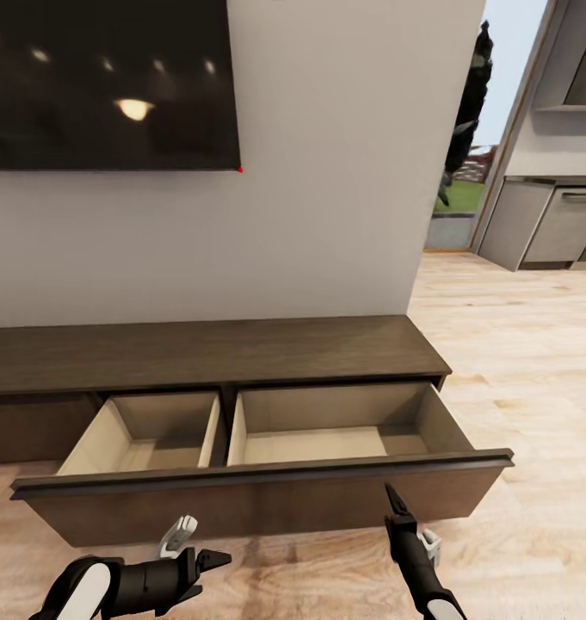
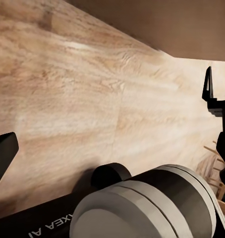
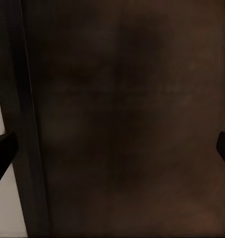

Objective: Place each of the two pumpkins and all three candles from the living room inside a cabinet in the living room (use any cabinet), then make sure every cabinet is closed, and position the cauldron so it is next to a table in the living room.

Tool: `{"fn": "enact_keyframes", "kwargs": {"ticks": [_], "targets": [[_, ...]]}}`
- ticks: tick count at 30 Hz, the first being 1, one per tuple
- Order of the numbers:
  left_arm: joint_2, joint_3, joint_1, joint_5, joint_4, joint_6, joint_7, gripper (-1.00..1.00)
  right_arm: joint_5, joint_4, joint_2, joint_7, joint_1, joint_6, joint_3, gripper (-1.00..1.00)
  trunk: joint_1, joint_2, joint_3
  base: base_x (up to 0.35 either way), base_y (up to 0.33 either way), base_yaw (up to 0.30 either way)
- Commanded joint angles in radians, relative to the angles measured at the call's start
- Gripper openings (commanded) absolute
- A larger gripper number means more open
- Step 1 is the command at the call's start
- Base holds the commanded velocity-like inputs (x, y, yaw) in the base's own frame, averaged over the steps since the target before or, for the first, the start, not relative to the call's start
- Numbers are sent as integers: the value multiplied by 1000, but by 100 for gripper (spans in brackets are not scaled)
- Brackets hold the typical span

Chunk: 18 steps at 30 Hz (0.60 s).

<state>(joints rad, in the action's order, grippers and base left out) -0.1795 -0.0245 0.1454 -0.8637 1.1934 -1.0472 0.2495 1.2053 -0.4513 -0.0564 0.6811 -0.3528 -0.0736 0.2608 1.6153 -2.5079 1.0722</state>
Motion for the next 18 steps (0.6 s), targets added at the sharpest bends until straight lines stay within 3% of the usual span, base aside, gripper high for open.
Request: {"fn": "enact_keyframes", "kwargs": {"ticks": [1, 9, 13, 18], "targets": [[0, 0, 0, 0, 0, 0, 0, 100, 0, 0, 0, 0, 0, 0, 0, 100, 0, 0, 0, -122, 0, 0], [1, 0, 0, 0, 0, 0, 0, 100, -1, 8, 1, -8, -1, -1, 0, 100, 0, 0, 0, -27, 0, 0], [0, 3, 0, -1, 0, 0, 0, 100, -2, 13, 0, -64, -1, -1, -7, 100, 0, 0, 0, 0, 0, 0], [1, 4, 0, -1, 0, 0, -1, 100, -3, 42, 0, -127, 0, -26, -9, 100, -2, 1, -19, 0, 0, 0]]}}
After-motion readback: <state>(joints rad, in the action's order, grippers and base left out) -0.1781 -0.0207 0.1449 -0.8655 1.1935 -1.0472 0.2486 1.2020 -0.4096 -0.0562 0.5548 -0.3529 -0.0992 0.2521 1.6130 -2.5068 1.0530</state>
